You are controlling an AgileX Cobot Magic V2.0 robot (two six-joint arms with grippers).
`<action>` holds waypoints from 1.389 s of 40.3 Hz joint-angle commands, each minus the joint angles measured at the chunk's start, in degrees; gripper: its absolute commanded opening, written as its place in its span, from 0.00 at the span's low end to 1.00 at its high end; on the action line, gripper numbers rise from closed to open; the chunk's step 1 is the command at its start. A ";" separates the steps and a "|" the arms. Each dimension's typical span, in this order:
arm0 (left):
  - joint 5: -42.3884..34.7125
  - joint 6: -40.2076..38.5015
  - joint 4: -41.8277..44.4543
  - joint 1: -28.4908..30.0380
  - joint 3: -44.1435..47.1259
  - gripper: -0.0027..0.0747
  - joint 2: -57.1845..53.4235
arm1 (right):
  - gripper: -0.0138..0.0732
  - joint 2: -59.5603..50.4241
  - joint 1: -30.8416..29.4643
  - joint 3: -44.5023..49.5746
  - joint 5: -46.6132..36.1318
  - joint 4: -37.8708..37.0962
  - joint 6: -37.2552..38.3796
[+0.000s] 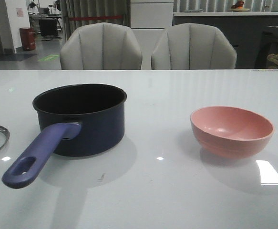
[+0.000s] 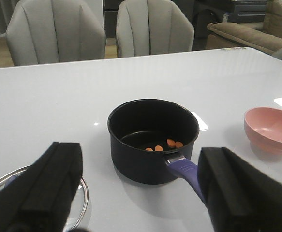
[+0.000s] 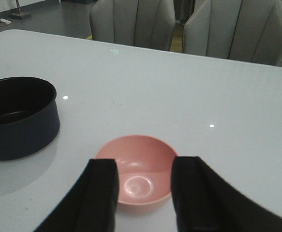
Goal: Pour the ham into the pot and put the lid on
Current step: 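Open the right gripper and withdraw it from the bowl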
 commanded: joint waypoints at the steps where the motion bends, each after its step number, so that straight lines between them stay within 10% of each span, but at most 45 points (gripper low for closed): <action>1: -4.59 -0.30 -0.04 -0.41 -1.59 0.72 0.43 | 0.60 -2.45 0.10 0.47 -3.46 0.28 -0.12; 12: -4.59 -0.30 -0.04 -0.41 -1.59 0.72 0.43 | 0.29 -3.06 0.10 2.75 -2.49 0.28 -0.12; 36: -3.94 -3.35 0.39 2.45 -8.56 0.76 10.54 | 0.33 -3.06 0.10 2.75 -2.54 0.28 -0.12; 56: 4.71 -5.85 -5.79 20.03 -19.41 0.76 37.92 | 0.33 -3.06 0.10 2.75 -2.54 0.28 -0.12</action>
